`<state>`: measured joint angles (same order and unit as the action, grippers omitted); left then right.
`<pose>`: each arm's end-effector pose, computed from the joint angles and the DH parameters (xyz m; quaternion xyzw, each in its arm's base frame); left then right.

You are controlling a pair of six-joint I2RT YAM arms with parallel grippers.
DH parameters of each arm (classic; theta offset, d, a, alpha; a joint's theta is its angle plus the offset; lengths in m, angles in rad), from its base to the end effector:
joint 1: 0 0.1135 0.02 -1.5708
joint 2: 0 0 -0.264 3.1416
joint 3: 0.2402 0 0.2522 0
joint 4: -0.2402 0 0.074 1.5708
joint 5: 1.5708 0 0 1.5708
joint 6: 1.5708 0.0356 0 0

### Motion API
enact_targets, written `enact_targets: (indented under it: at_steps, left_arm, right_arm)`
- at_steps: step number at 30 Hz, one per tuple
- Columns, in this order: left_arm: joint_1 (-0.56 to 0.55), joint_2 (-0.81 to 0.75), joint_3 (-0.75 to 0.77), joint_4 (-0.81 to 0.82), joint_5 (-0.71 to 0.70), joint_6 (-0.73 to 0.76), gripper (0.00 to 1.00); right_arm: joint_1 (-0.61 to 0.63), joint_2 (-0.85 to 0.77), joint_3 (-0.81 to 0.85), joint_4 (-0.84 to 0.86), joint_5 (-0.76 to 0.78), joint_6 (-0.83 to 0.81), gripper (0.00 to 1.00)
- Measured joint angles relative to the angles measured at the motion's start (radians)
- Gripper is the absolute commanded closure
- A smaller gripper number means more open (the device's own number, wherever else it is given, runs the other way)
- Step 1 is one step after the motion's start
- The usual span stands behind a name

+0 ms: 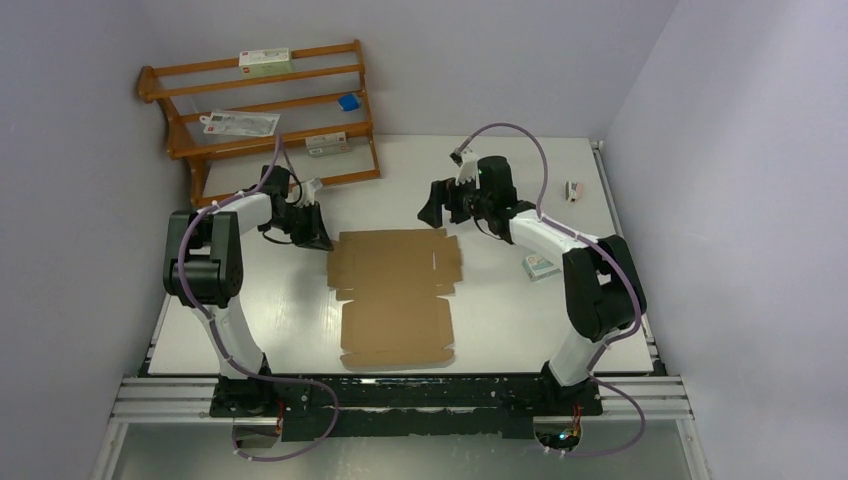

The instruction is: Fold the paper box

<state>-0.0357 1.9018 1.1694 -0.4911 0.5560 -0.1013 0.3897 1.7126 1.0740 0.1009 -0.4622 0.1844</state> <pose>0.3626 -0.0318 0.1460 0.0163 0.9482 -0.2810 0.1473 0.3461 0.1593 0.2228 -0.1993 0.8304 0.3271 0.4047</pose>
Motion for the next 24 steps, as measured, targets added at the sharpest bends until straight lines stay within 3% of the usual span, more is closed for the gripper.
enact_targets:
  at_steps: [3,24]
  left_arm:
    - [-0.008,0.000,0.000,0.000,0.012,0.007,0.95]
    - [-0.088,-0.181,0.000,0.012,0.015,0.065,0.95]
  right_arm:
    - [0.000,0.007,0.022,-0.003,-0.020,-0.031,0.04]
    - [0.010,0.233,0.299,-0.210,-0.382,-0.310,0.22]
